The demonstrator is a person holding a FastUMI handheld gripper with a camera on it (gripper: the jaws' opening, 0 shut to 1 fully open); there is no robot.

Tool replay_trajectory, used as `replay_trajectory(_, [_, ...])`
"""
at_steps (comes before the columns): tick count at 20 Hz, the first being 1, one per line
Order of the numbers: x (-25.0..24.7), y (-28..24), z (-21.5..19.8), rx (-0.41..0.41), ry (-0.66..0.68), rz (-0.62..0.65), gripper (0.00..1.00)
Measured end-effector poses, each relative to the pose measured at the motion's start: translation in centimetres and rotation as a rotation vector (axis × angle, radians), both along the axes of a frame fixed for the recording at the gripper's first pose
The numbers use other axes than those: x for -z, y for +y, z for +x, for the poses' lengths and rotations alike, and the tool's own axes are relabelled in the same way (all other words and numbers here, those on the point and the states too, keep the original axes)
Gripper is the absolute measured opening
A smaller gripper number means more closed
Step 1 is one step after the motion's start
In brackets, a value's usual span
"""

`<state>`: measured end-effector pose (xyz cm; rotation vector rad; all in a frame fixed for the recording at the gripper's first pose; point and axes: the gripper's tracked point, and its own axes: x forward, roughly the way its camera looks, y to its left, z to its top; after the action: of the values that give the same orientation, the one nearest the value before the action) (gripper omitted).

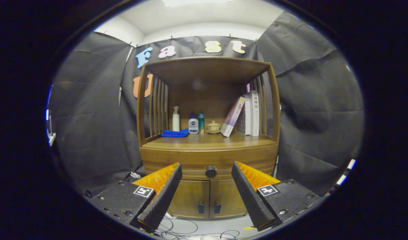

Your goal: Pull open the drawer, take out the items inside it, and place them on the countertop above the cabinet.

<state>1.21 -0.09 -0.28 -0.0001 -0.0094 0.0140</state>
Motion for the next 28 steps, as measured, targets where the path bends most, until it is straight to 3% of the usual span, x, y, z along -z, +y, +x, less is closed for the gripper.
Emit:
replay_trajectory(9, [3.9,-0.1,6.7,-0.019,0.027,0.015,0.99])
replay_trajectory(20, [9.5,-2.7,17.7,0.013,0.119,0.064,0.99])
replay_trajectory(25, [10.0,-2.8,19.6,0.008,0.143,0.074,0.97])
replay_trajectory(28, [9.8,-2.6,20.1,0.012,0.134,0.028,0.79])
